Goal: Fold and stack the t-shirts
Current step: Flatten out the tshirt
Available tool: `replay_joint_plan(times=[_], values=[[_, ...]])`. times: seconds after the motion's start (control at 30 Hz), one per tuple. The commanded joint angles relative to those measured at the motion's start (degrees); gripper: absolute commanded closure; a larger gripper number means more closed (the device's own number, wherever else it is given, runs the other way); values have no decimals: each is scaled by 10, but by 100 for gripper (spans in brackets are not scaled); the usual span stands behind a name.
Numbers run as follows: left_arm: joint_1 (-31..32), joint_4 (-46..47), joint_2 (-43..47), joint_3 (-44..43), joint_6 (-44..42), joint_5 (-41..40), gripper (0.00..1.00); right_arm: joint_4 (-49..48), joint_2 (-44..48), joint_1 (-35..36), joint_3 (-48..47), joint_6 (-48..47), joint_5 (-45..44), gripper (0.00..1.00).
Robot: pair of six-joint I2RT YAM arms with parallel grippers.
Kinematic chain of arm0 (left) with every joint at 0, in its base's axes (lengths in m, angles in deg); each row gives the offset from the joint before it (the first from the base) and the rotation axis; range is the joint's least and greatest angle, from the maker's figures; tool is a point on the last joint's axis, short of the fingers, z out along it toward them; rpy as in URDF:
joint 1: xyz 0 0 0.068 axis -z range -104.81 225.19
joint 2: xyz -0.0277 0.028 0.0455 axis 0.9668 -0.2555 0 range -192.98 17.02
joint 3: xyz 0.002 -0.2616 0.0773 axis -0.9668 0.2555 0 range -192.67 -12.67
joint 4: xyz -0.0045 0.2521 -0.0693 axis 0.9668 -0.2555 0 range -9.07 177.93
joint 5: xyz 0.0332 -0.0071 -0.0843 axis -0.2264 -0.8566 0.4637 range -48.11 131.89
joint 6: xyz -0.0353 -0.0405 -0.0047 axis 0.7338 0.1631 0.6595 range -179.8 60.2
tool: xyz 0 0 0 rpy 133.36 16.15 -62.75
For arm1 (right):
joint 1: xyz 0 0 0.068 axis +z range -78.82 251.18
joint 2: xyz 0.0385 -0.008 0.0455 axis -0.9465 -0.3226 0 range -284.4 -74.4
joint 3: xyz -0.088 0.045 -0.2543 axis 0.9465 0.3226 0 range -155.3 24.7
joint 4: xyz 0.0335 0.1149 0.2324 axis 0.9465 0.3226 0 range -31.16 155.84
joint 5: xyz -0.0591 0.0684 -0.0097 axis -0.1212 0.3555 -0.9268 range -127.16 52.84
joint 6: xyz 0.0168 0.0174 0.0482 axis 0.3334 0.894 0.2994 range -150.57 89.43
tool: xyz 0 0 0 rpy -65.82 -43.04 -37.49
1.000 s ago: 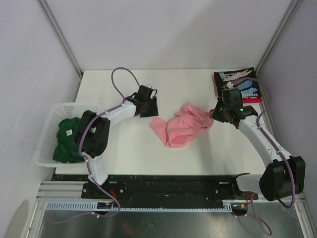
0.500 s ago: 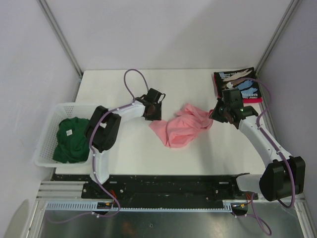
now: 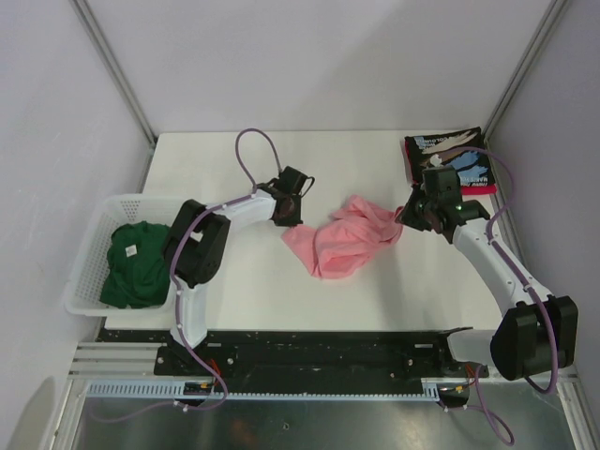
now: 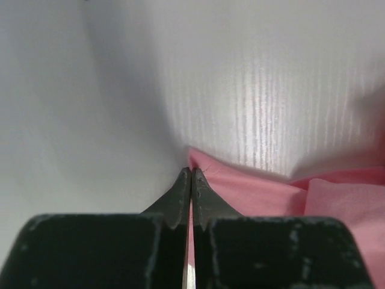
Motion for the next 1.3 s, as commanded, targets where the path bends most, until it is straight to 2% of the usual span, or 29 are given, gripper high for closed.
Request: replay_joint_plan(times=[0.0, 0.13, 0.33, 0.47, 0.57, 0.8, 0.93, 1.1, 1.27], values=[[-9, -16, 78, -12, 2, -74, 100, -27, 24, -16, -3, 3, 12, 100], [-27, -16, 217, 59, 34, -141, 100, -15, 72, -50, -8, 7, 15, 100], [-46, -17, 444, 146, 26, -211, 100, 36, 155, -116, -49, 10, 40, 100], [-64, -21, 557, 164, 25, -242, 100, 54, 184, -145, -94, 19, 41, 100], [-72, -26, 598, 150, 15, -258, 100, 57, 187, -156, -126, 26, 42, 100], [-77, -43, 625, 116, 13, -264, 100, 55, 177, -160, -171, 41, 51, 100], [-86, -44, 607, 92, 17, -258, 100, 34, 160, -161, -187, 50, 64, 100], [-129, -28, 516, 19, 35, -204, 100, -72, 106, -160, -189, 71, 84, 100], [-171, -1, 368, -136, 48, -123, 100, -185, 4, -159, -245, 99, 82, 100]])
